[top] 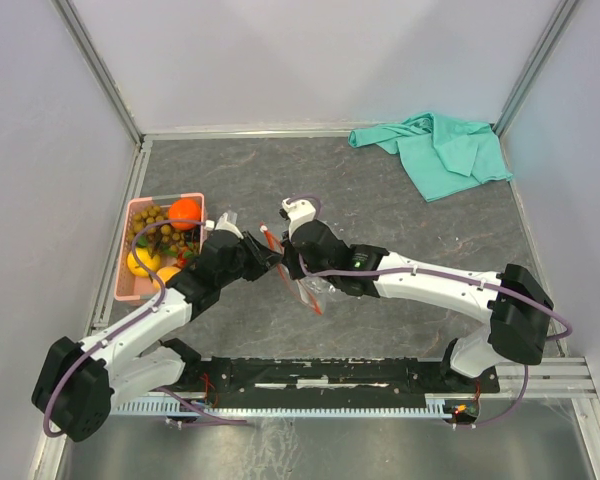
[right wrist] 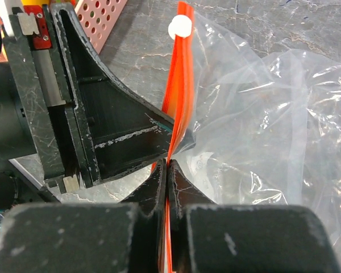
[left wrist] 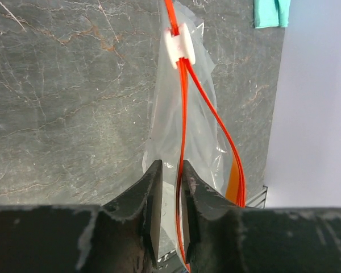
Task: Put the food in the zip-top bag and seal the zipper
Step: Pick up the zipper food storage bag at the corner of the board, then open the zipper of the food storage bag.
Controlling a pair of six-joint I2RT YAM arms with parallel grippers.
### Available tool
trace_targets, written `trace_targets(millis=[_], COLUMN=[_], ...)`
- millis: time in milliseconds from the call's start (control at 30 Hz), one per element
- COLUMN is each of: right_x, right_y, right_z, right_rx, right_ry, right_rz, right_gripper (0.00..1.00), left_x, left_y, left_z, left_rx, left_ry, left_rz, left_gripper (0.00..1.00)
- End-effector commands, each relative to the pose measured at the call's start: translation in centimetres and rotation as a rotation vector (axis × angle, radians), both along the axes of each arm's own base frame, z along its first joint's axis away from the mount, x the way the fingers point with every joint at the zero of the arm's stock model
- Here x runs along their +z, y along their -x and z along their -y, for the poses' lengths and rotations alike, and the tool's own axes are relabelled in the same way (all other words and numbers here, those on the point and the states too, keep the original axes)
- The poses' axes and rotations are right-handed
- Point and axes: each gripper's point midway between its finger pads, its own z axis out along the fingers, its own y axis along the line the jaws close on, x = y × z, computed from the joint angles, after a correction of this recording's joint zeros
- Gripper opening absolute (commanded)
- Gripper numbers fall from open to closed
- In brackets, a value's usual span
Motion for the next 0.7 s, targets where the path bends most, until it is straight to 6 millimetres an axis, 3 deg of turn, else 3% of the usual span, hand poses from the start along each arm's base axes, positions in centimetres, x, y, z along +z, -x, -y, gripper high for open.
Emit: trace_targets(millis=[0,133,300,433,667], right_x=[2.9,2.2,1.3,0.7,0.2], right_y=[-0.9,-1.6,-1.4,-0.9,0.0], right_z=[0.0,2.1,3.9,3.7,2.1], right_rx=[-0.023,-0.074,-0.080,-0.053,0.018], right_ry=[-0.028,0.062,0.150,0.146,0.136], right_rz=[0.075,0.114,0.122,0.110,0.098], right_gripper=[0.06,0.15,0.31,0.41,0.48], left_x=[0.9,1.2,2.4,3.1,3.2], left_y=[-0.7,-0.6,-0.4,-0.4,-0.5], left_z=[0.3,0.1,-0.4,-0.5,-0.3], left_rx=[0.016,0.014,0.021,0.021,0.016], left_ry=[0.011,-0.005,-0.023,-0.017,-0.025], left_rz=[0.047,0.060,0.080,0.089,0.081], left_gripper=[0.20,0.04,0.03,0.03,0.03])
